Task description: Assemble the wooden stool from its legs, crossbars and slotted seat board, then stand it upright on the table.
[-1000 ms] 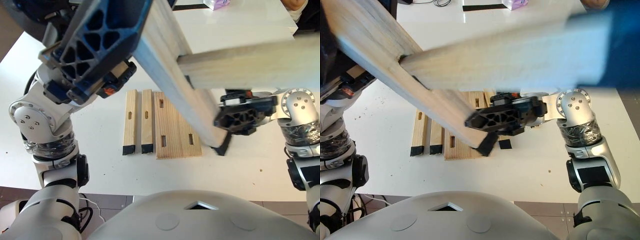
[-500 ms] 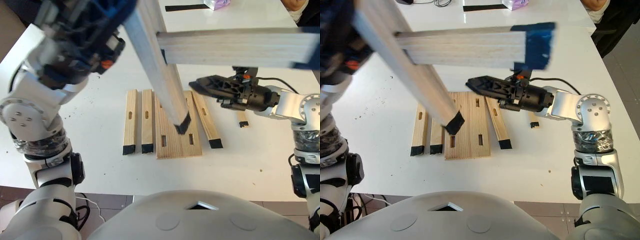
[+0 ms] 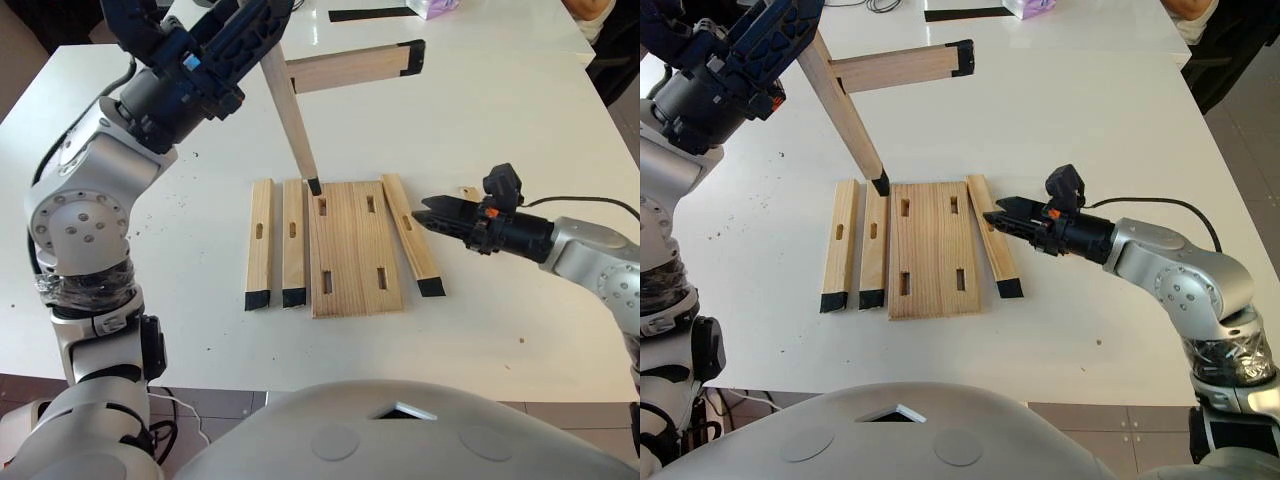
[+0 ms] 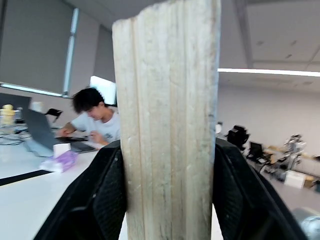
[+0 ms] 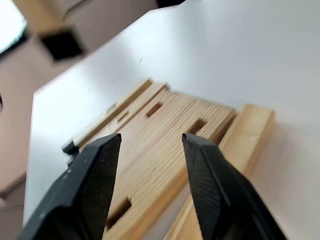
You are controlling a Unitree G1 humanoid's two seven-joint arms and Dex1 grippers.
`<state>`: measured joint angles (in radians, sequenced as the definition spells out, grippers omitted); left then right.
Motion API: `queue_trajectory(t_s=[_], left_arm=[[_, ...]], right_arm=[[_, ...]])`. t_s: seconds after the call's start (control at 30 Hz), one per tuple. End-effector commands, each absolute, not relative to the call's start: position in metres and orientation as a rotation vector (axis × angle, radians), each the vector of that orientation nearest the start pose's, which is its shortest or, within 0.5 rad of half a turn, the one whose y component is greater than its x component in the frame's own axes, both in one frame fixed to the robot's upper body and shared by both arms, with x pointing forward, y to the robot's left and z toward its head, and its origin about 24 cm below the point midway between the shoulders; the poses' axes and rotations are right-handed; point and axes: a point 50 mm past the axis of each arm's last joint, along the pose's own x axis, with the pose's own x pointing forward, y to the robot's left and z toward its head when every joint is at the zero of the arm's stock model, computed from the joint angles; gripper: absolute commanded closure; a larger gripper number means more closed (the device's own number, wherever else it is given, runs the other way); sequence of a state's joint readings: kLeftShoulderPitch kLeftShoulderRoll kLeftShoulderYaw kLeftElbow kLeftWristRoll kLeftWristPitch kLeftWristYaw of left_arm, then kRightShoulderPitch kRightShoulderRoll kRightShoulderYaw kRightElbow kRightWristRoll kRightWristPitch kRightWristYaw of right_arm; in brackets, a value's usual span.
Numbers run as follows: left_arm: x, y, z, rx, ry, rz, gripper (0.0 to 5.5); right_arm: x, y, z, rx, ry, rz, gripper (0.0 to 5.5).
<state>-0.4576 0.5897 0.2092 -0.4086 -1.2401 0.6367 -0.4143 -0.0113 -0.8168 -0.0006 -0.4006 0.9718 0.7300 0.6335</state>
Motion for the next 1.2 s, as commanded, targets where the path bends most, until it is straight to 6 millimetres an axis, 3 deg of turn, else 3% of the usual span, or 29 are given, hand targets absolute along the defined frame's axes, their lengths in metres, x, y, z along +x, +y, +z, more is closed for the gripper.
queue_trajectory(t_s=[0.03, 0.23, 0.37, 0.47, 0.57, 0.7, 0.8, 1.03, 1.2], left_arm=[[0.238, 0.159, 0.247, -0.224, -0.241, -1.062, 3.33], [0.224, 0.153, 0.234, -0.158, -0.255, -1.018, 3.33], [0.216, 0.150, 0.214, -0.129, -0.201, -0.985, 3.33], [0.223, 0.147, 0.213, -0.161, -0.245, -0.912, 3.33], [0.243, 0.148, 0.232, -0.257, -0.349, -0.792, 3.33], [0.267, 0.152, 0.259, -0.463, -0.430, -0.680, 3.33], [0.272, 0.148, 0.270, -0.581, -0.433, -0.665, 3.33], [0.272, 0.135, 0.264, -0.673, -0.360, -0.666, 3.33], [0.269, 0.132, 0.248, -0.707, -0.295, -0.665, 3.33]], right_arm=[[0.217, -0.210, 0.114, 0.100, 0.381, 0.878, 3.25], [0.217, -0.226, 0.120, 0.008, 0.334, 0.807, 3.25], [0.219, -0.227, 0.125, -0.044, 0.308, 0.822, 3.25], [0.205, -0.207, 0.117, -0.170, 0.321, 0.981, 3.25], [0.191, -0.189, 0.102, -0.221, 0.348, 1.116, 3.25], [0.194, -0.167, 0.088, -0.131, 0.320, 1.131, 3.25], [0.198, -0.143, 0.085, -0.032, 0.287, 1.140, 3.25], [0.213, -0.095, 0.094, 0.107, 0.179, 1.126, 3.25], [0.223, -0.083, 0.113, 0.170, 0.094, 1.110, 3.25]])
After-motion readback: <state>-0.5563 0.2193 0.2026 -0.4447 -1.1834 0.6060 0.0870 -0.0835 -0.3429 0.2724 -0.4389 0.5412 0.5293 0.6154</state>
